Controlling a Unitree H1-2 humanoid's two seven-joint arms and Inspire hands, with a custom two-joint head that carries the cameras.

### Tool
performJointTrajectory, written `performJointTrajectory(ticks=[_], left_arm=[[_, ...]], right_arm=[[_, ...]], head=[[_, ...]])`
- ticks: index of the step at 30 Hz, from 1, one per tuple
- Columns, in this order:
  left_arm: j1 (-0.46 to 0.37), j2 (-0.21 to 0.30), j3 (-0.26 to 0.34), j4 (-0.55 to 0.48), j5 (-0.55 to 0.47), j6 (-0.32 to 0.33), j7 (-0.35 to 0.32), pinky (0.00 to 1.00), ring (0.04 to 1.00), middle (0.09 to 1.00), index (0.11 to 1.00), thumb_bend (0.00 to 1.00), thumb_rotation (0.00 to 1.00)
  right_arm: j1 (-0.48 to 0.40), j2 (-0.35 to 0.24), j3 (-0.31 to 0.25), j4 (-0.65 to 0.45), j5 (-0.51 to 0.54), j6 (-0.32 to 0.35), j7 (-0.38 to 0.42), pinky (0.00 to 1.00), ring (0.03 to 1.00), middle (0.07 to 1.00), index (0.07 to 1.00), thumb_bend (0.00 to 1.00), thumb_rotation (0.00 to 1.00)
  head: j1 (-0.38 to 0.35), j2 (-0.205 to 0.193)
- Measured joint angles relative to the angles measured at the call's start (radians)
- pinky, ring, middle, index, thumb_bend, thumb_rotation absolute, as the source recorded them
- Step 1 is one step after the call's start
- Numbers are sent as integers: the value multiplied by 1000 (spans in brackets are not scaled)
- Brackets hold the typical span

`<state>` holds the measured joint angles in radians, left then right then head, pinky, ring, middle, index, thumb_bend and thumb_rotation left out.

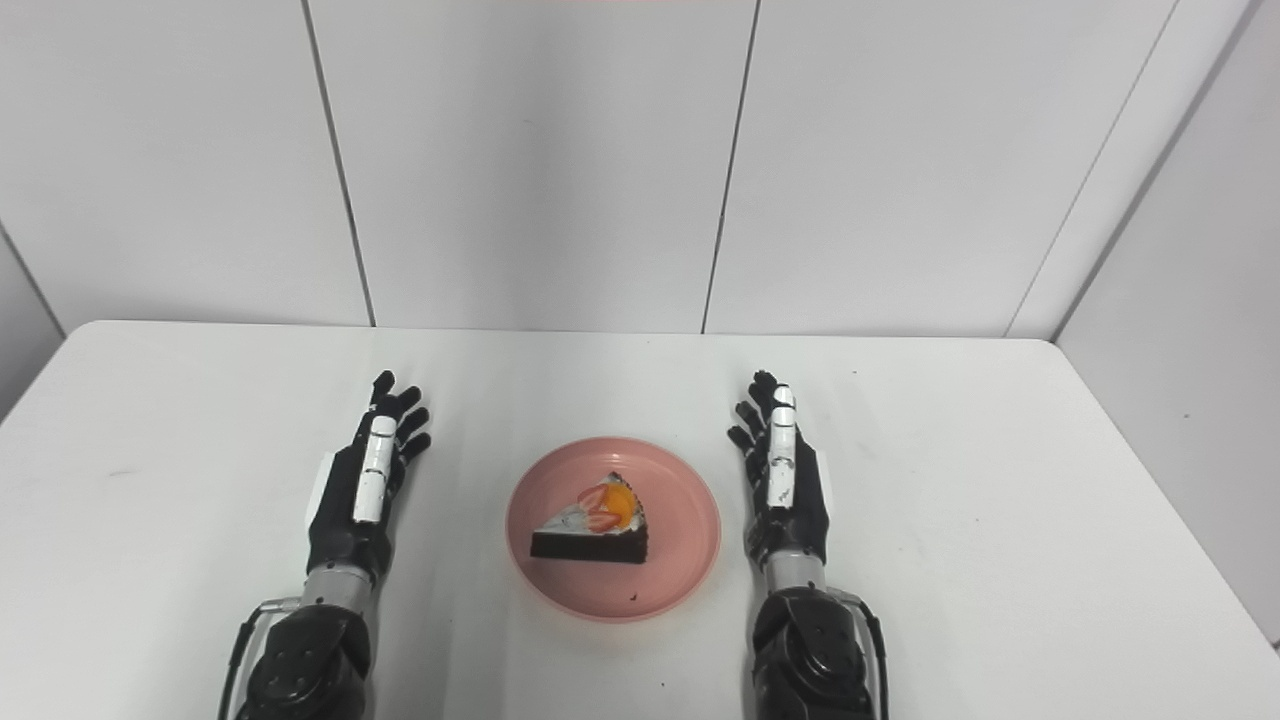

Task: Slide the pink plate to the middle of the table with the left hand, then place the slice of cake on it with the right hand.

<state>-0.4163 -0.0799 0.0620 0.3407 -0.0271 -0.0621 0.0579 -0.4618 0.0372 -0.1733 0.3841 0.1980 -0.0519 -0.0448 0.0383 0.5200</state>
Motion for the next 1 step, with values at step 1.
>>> performJointTrajectory(ticks=[1], left_arm=[[0,0,0,0,0,0,0,894,921,939,1000,650,955]], right_arm=[[0,0,0,0,0,0,0,893,908,929,892,709,975]], head=[[0,0]])
